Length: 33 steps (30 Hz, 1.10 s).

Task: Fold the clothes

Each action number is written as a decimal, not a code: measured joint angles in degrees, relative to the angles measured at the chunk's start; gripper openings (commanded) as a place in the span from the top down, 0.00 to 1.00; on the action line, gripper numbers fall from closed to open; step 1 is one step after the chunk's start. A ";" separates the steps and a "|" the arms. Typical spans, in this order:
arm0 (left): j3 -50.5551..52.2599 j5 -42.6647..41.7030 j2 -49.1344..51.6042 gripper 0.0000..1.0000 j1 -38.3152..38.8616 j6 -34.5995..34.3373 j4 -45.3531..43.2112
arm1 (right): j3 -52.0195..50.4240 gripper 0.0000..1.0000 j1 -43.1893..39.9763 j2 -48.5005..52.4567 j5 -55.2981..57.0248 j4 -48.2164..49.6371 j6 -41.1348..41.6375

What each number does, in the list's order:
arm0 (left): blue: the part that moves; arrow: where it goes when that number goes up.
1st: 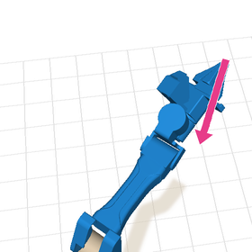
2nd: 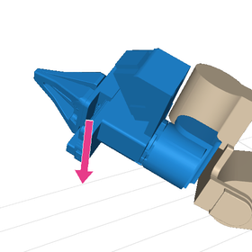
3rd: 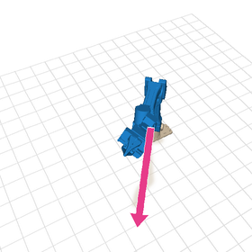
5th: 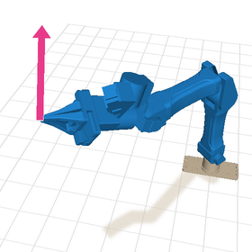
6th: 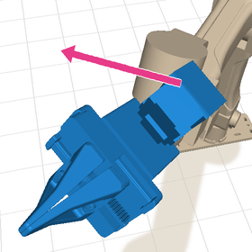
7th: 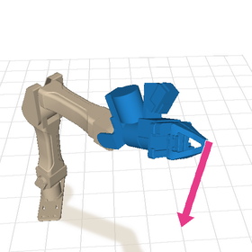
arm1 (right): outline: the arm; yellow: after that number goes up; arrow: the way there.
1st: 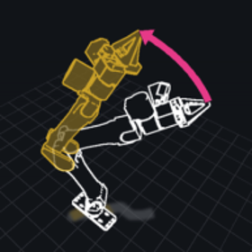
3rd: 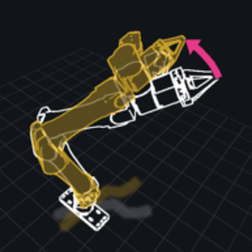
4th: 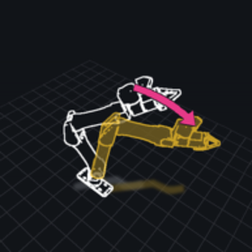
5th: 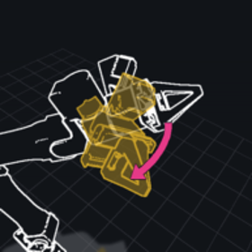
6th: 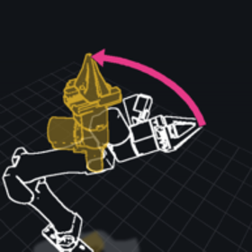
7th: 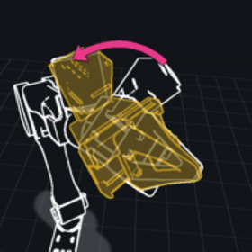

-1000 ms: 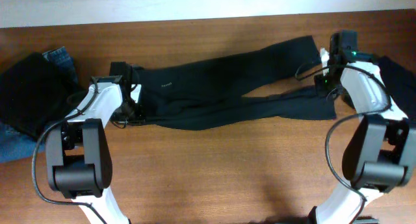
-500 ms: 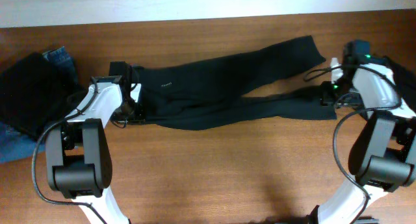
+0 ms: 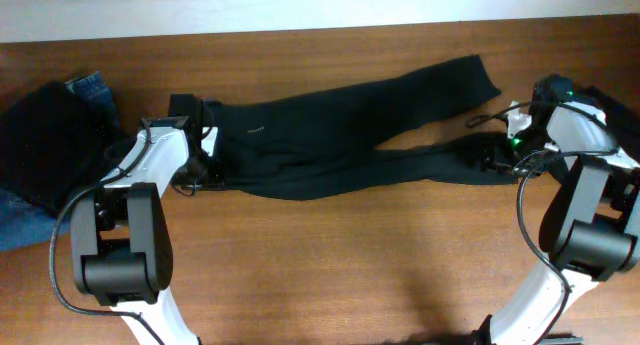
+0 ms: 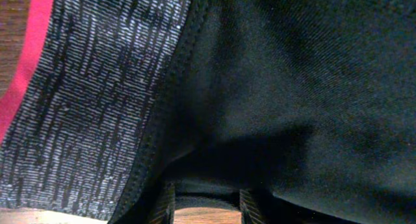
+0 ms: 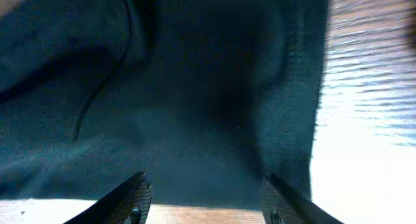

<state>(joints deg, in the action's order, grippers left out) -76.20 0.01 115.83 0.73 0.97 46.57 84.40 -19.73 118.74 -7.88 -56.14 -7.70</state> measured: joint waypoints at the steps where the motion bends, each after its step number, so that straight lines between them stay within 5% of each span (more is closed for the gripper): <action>1: 0.00 0.00 0.00 0.66 0.00 0.00 0.00 | 0.00 0.41 0.00 0.50 -0.33 0.04 0.00; 5: 0.02 -0.02 0.00 0.66 0.00 0.00 0.00 | 0.17 0.49 0.00 1.77 -1.27 0.22 0.13; 6: 0.00 -0.02 0.00 0.66 0.00 0.00 0.00 | 0.20 0.59 0.00 1.77 -1.27 0.17 0.13; 7: 0.00 -0.02 0.00 0.75 0.00 0.00 0.00 | 0.20 0.88 -0.02 1.81 -1.31 0.13 0.33; 8: 0.00 -0.02 0.00 0.81 0.00 0.00 0.00 | 0.20 0.96 -0.02 1.99 -1.33 -0.07 0.20; 12: -0.07 0.22 0.00 1.00 -0.22 -0.35 0.00 | 0.22 0.96 -0.07 2.40 -1.90 -1.75 0.28; 22: -0.63 -0.04 0.42 1.00 -0.22 -0.37 9.44 | 0.17 0.96 -2.49 3.74 -1.03 -16.06 1.70; 33: -0.20 -0.83 1.20 0.98 -0.52 -0.35 16.96 | 0.17 0.96 -9.64 3.80 6.27 -18.45 5.84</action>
<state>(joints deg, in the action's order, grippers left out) -76.40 -0.82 117.03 0.21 0.62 63.53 84.58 -29.36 122.54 -1.61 -74.59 -1.87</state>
